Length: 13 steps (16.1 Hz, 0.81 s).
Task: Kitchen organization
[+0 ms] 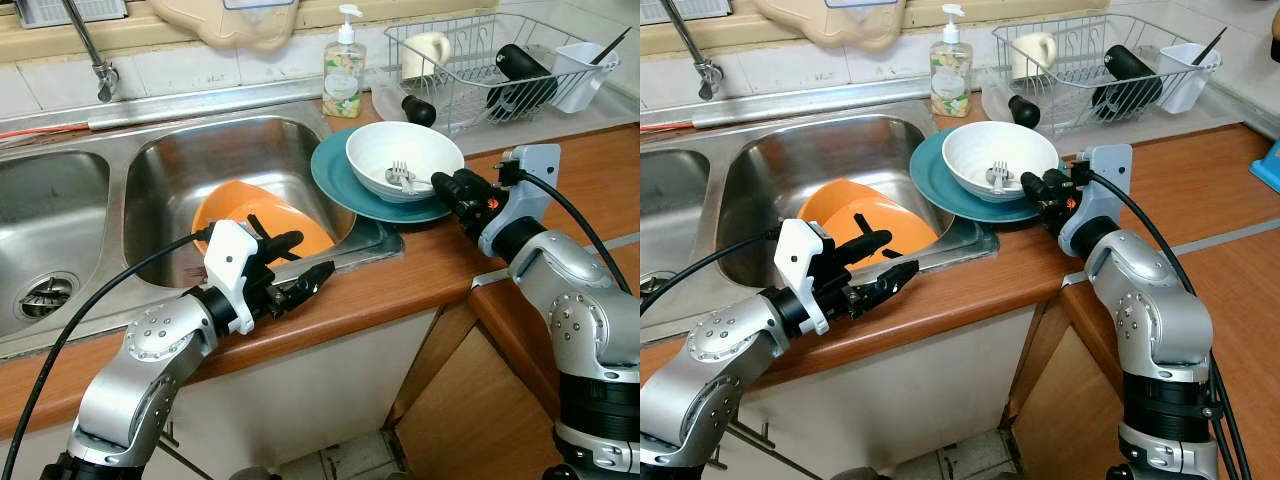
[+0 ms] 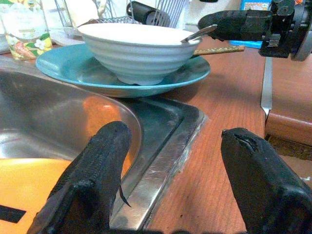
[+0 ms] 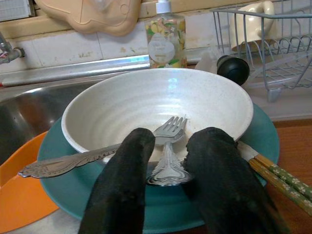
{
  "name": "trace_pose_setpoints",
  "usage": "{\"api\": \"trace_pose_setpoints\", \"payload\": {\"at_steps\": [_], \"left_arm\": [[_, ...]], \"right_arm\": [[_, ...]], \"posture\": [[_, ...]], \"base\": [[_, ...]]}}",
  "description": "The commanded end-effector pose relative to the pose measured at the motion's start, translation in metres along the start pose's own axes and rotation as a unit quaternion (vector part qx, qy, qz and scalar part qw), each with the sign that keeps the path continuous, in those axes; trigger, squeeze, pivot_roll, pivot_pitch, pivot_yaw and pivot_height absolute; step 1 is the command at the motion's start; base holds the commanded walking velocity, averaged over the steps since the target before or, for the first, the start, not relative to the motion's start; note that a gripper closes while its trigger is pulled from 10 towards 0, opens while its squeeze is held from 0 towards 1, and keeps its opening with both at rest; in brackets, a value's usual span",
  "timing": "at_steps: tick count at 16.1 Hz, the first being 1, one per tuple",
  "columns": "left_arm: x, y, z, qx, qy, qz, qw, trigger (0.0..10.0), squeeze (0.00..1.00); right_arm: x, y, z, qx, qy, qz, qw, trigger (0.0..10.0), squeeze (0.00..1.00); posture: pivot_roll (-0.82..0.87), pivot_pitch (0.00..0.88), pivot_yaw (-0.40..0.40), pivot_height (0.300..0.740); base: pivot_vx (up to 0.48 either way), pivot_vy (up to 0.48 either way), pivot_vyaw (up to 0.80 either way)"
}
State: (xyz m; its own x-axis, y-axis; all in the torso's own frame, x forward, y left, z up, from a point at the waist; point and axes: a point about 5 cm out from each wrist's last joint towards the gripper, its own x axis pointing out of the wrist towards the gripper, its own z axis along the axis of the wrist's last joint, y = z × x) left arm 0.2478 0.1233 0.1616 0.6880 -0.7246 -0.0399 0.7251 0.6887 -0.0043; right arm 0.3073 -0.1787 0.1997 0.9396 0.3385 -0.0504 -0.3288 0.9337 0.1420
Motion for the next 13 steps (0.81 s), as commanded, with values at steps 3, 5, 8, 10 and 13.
{"api": "trace_pose_setpoints", "payload": {"at_steps": [3, 5, 8, 10, 13], "left_arm": [[0.002, 0.000, 0.003, 0.007, -0.002, -0.005, 1.000, 10.0, 0.00], [0.002, -0.001, 0.004, 0.007, -0.002, -0.006, 1.000, 10.0, 0.00], [0.002, -0.001, 0.004, 0.006, -0.003, -0.006, 1.000, 10.0, 0.00], [0.002, 0.000, 0.005, 0.009, -0.003, -0.006, 1.000, 10.0, 0.00], [0.004, 0.001, 0.007, 0.023, -0.004, -0.010, 1.000, 10.0, 0.00]], "right_arm": [[0.003, 0.004, 0.001, 0.009, -0.006, 0.017, 1.000, 0.0, 0.00], [0.003, 0.005, 0.000, 0.011, -0.004, 0.018, 1.000, 0.0, 0.00], [0.002, 0.004, 0.002, 0.012, -0.009, 0.013, 1.000, 0.0, 0.00], [0.001, 0.001, 0.011, -0.001, -0.020, 0.004, 1.000, 0.0, 0.00], [-0.001, -0.005, 0.028, -0.040, -0.037, -0.009, 0.998, 0.0, 0.00]], "posture": [[-0.02, 0.000, 0.022, 0.740], [-0.02, 0.000, 0.022, 0.740], [-0.02, 0.000, 0.022, 0.740], [-0.03, 0.000, 0.026, 0.740], [-0.03, 0.000, 0.029, 0.740]], "base": [[0.000, 0.000, 0.00], [0.000, 0.000, 0.00], [0.000, 0.000, 0.00], [0.000, 0.000, 0.00], [0.000, 0.000, 0.00]]}}
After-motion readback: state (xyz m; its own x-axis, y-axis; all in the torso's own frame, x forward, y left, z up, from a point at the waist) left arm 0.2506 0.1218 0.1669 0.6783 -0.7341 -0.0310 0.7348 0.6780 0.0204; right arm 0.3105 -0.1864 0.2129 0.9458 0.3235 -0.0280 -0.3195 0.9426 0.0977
